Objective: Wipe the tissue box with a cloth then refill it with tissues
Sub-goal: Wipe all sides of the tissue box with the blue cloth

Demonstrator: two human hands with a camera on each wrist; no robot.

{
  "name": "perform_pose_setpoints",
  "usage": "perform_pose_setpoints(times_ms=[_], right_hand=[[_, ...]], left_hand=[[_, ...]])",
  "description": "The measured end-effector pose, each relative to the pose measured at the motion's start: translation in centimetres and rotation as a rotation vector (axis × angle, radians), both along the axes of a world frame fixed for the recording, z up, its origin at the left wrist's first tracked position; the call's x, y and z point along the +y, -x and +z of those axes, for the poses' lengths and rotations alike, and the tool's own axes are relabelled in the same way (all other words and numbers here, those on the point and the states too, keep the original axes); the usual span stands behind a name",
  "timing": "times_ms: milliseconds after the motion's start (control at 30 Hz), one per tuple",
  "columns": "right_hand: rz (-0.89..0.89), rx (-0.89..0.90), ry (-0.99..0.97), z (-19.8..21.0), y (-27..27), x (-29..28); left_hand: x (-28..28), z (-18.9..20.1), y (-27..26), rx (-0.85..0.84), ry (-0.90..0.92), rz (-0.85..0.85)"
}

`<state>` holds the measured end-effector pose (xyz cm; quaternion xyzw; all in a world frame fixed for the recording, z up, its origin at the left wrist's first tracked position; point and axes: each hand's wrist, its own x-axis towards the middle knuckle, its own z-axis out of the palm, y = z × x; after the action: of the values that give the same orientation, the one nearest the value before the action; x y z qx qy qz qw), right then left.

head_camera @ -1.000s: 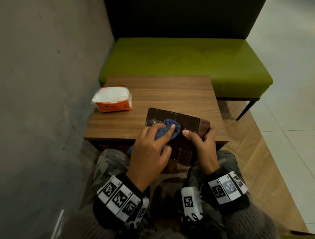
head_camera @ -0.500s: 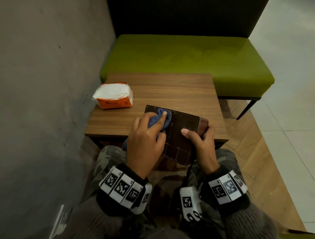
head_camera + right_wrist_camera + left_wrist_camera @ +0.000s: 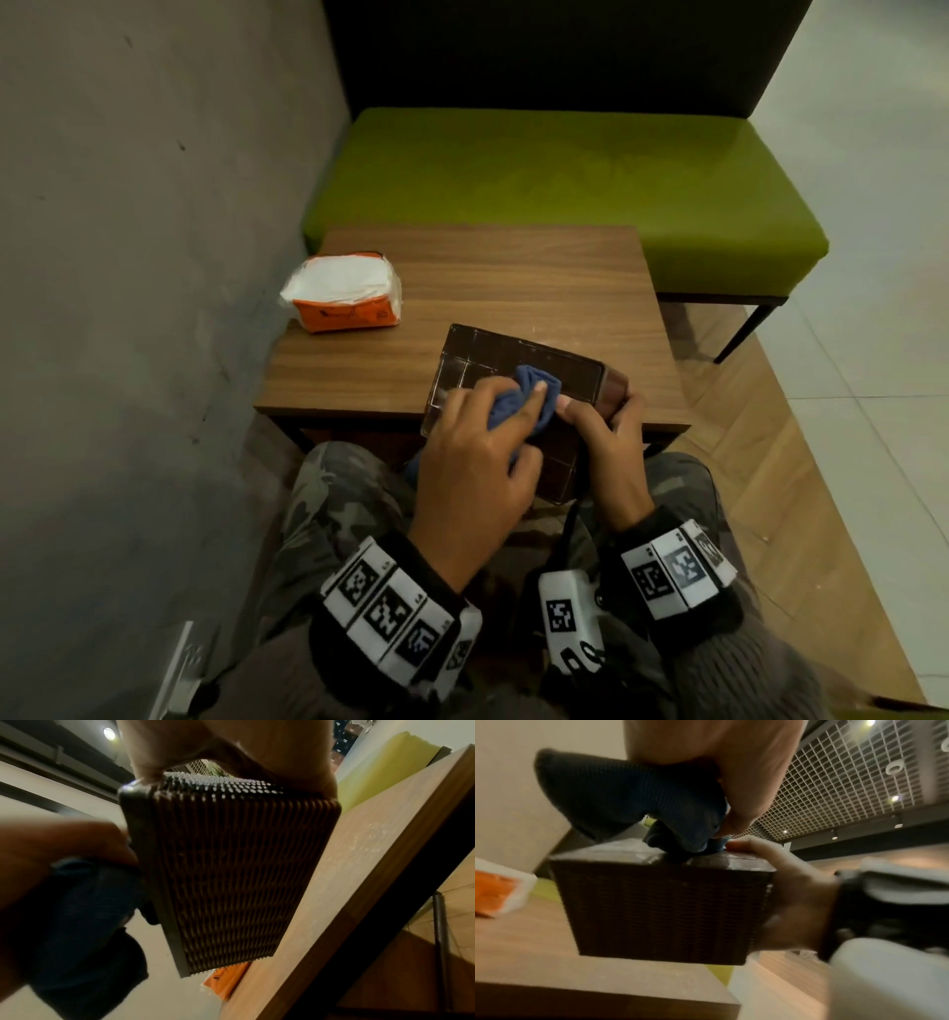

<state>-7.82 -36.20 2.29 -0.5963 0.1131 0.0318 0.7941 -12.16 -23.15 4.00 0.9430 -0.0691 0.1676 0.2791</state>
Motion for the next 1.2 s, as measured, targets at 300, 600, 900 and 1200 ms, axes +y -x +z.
perform_pose_setpoints(times_ms=[300, 600, 900, 1200], right_hand=[[-0.006, -0.008, 0.040, -0.6, 0.2, 0.1], [0.037, -0.022, 0.028, -0.2, 0.2, -0.4], [0.073, -0.002, -0.007, 0.2, 0.2, -0.6], [0.061, 0.006, -0.019, 0.0, 0.1, -1.0]], left_hand=[[1.6, -0.3, -0.6, 0.040, 0.003, 0.079], [4.6, -1.3, -2.6, 0.087, 0.077, 0.234], [4.1, -0.6, -2.5, -0.021, 0.139, 0.178], [4.0, -1.6, -1.2, 0.015, 0.129, 0.136]])
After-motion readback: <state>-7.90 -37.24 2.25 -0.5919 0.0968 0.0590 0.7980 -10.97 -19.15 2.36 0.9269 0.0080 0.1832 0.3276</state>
